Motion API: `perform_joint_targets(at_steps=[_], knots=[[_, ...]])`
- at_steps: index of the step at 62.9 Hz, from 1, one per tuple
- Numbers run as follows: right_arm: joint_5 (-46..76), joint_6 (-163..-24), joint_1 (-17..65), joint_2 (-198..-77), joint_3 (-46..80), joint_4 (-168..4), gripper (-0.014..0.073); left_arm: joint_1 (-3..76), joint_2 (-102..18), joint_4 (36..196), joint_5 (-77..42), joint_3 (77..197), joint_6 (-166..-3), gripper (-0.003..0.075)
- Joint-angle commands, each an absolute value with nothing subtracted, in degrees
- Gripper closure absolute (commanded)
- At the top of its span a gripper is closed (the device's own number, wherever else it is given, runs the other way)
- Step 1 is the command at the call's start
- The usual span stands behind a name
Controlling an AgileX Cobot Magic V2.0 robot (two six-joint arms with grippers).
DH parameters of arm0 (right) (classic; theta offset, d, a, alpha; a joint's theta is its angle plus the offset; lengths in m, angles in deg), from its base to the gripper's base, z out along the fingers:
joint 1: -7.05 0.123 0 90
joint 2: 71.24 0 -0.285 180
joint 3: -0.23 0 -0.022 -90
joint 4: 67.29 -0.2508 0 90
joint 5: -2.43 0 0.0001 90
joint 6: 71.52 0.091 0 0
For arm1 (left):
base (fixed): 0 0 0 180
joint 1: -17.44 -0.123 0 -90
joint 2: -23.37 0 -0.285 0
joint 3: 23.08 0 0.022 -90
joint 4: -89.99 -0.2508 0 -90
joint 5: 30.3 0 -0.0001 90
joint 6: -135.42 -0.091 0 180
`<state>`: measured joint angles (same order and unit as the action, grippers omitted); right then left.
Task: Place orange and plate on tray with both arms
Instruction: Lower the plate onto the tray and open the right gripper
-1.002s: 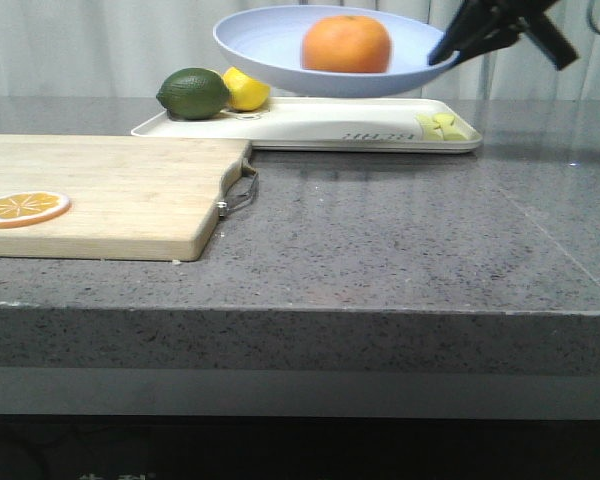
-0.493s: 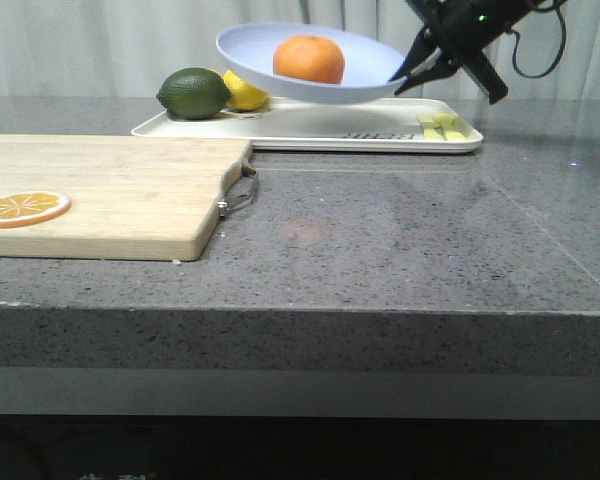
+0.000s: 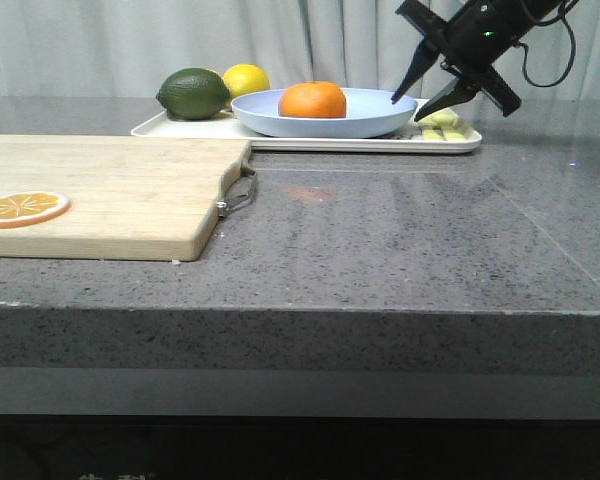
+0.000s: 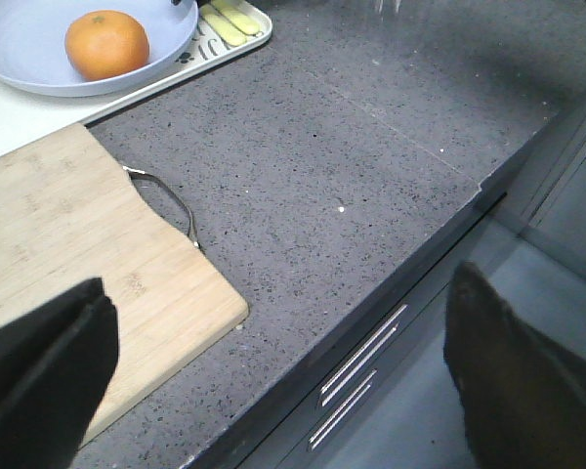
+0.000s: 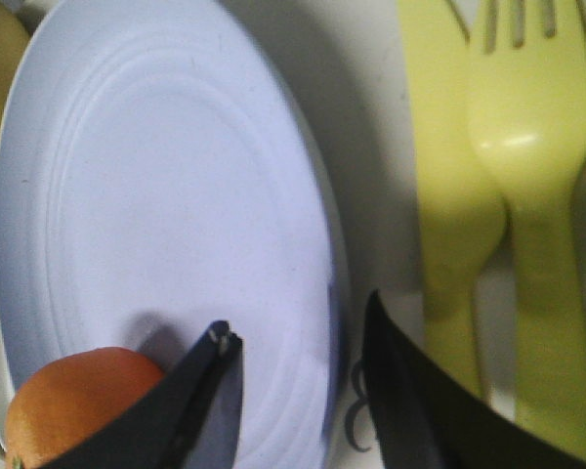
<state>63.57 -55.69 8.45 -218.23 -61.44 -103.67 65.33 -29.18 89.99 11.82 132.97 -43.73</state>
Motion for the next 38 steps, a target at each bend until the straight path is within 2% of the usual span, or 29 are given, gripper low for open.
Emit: perform_joint_targets(at_steps=[1,19,38], knots=[[62.31,-55.83,8.41,-213.29,-63.54,-106.25,0.0186,65.51,-28.93,90.59,7.93,134.52,-43.35,0.0068],[64.55,-55.83,8.20,-209.98,-63.54,-103.04,0.0183,65.51,-28.93,90.59,7.93,134.52,-43.35,0.0068],[74.99,-56.41,8.26,-202.42,-63.54,-94.88,0.0183,65.51,-28.93,90.59,7.93,134.52,-43.35,0.0068]])
